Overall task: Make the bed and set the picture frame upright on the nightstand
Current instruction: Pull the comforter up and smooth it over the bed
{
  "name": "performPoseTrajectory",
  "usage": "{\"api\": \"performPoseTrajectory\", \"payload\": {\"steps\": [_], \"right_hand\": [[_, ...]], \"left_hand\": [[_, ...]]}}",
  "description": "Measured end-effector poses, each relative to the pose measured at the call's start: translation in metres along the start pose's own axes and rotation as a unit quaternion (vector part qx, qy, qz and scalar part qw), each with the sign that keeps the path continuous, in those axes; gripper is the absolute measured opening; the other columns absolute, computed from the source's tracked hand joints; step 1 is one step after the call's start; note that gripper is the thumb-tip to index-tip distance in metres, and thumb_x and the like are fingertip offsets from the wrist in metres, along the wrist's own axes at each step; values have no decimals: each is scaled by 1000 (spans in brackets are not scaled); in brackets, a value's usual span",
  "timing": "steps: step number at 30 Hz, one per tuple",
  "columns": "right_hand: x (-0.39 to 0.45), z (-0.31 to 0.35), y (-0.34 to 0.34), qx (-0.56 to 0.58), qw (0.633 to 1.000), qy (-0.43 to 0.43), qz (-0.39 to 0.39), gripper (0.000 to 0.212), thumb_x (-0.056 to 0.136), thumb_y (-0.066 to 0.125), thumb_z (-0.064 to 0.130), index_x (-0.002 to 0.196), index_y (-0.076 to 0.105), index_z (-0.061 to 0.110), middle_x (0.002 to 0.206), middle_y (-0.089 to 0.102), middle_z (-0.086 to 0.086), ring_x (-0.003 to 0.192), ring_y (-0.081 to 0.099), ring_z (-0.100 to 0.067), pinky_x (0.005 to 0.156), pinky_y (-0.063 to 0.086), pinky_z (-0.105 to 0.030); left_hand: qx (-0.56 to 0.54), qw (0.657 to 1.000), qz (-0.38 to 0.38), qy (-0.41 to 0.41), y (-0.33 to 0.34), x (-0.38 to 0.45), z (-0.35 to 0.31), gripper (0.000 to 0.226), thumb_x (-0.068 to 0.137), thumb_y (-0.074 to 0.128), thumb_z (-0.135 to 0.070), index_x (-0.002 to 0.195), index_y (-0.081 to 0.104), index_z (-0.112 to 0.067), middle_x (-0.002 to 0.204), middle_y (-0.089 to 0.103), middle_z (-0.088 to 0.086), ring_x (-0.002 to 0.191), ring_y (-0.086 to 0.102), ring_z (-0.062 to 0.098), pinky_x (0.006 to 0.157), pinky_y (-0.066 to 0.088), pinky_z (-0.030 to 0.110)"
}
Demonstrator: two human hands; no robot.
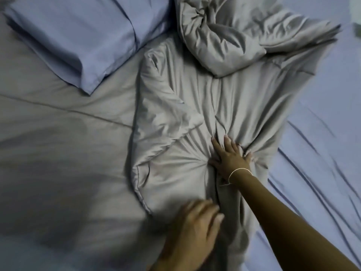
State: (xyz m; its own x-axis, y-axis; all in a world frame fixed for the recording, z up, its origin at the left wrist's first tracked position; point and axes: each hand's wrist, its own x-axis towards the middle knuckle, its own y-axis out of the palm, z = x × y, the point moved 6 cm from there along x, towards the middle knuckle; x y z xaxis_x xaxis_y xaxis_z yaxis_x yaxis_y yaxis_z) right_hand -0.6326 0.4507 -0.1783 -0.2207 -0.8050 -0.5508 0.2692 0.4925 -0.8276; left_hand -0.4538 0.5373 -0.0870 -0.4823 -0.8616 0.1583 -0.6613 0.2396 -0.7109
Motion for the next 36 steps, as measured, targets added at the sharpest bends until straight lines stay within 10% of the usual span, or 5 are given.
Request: {"api": "performPoseTrajectory", "payload": {"steps": [9, 15, 21, 28, 36], "right_hand": [[-3, 4, -21, 76, 996, 36, -2, 39, 92, 43, 43, 131, 47, 45, 145, 39, 2, 137, 34, -27, 108, 17, -71], [-23, 32, -114, 340, 892, -83, -286, 56, 87, 62, 44, 137, 50, 23, 137, 54, -7, 128, 47, -20, 106, 30, -15], [-20, 54, -67, 76, 967, -196, -141, 83, 87, 60, 14, 152, 12, 33, 161, 1, -16, 131, 37, -46, 108, 36, -46], [-48, -15, -27, 49, 978, -119, -162, 62, 94, 39, 7, 143, 35, 43, 158, 21, -8, 126, 44, -44, 103, 41, -48], [-137, -117, -4, 17, 981, -37, -190, 69, 89, 49, 0, 139, 40, 48, 156, 25, -2, 104, 48, -38, 71, 48, -43]], "left_hand": [[92, 899, -20, -429, -44, 142, 169, 106, 80, 64, -51, 151, -3, -9, 154, 22, 18, 138, 28, 39, 109, 22, 60], [-100, 976, 38, -189, -2, 122, 104, 68, 82, 60, -13, 145, 34, -11, 139, 49, 16, 125, 49, 30, 103, 41, 38], [-112, 978, 128, -125, 34, 40, 43, 65, 85, 62, -13, 145, 36, -14, 141, 45, 9, 129, 41, 20, 104, 24, 11], [-35, 996, 47, -70, 2, 32, 33, 49, 81, 49, -29, 125, 60, -12, 132, 55, 10, 122, 50, 18, 106, 31, 16], [-3, 974, 185, -131, 58, 43, -2, 85, 85, 57, -54, 151, 17, -18, 160, 4, 13, 147, 6, 25, 117, 11, 30]]}}
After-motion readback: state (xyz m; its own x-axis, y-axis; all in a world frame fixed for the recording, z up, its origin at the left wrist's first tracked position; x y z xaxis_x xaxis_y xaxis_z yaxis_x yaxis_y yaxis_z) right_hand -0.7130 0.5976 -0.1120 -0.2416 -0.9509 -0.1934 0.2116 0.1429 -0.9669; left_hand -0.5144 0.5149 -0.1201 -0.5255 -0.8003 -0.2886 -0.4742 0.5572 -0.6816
